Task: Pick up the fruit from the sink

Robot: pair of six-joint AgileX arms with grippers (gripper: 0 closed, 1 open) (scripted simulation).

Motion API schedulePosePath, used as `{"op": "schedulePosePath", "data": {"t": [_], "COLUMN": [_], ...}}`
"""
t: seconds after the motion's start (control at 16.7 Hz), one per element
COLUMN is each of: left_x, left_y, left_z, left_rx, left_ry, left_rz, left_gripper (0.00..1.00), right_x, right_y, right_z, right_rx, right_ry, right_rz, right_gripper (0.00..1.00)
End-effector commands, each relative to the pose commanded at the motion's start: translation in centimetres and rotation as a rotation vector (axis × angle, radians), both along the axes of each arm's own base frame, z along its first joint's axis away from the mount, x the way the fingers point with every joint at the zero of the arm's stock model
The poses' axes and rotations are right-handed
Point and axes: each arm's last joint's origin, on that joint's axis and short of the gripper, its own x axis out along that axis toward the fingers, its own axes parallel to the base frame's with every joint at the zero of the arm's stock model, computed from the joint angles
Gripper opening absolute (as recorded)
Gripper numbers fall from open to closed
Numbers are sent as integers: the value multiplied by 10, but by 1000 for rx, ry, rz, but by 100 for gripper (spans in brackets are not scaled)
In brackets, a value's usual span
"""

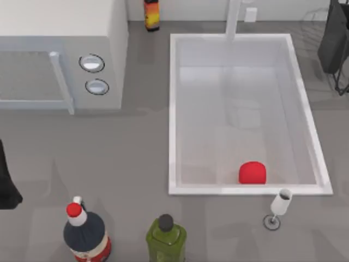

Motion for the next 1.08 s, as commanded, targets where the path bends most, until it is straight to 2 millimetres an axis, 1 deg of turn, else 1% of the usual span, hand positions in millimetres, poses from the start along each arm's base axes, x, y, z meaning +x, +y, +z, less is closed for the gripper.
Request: {"op": "schedulePosePath", "data": {"t": [0.12, 0.24, 0.42, 0.54, 0.66, 0.84, 0.96, 1.08], "left_x": [0, 0, 0, 0, 0, 0, 0, 0], "left_y": [0, 0, 0, 0, 0, 0, 0, 0], "left_z": [0, 0, 0, 0, 0, 0, 0, 0], "left_rx": [0, 0, 0, 0, 0, 0, 0, 0], "left_ry": [0, 0, 0, 0, 0, 0, 0, 0], "left_rz": [0, 0, 0, 0, 0, 0, 0, 0], "left_gripper": [100, 100, 100, 100, 100, 100, 100, 100], "right_x": [0, 1, 7, 17, 35, 75, 108, 142], "right_y": [0, 2, 7, 12, 21, 40, 59, 81], "right_z": [2, 11, 35, 54, 73, 93, 97, 92], "right_rx": [3, 18, 56, 85, 112, 139, 143, 136], "right_ry": [7, 44, 161, 278, 421, 665, 836, 1005], "right_rz": [3, 17, 55, 83, 108, 133, 136, 127], "right_gripper": [100, 100, 100, 100, 100, 100, 100, 100]}}
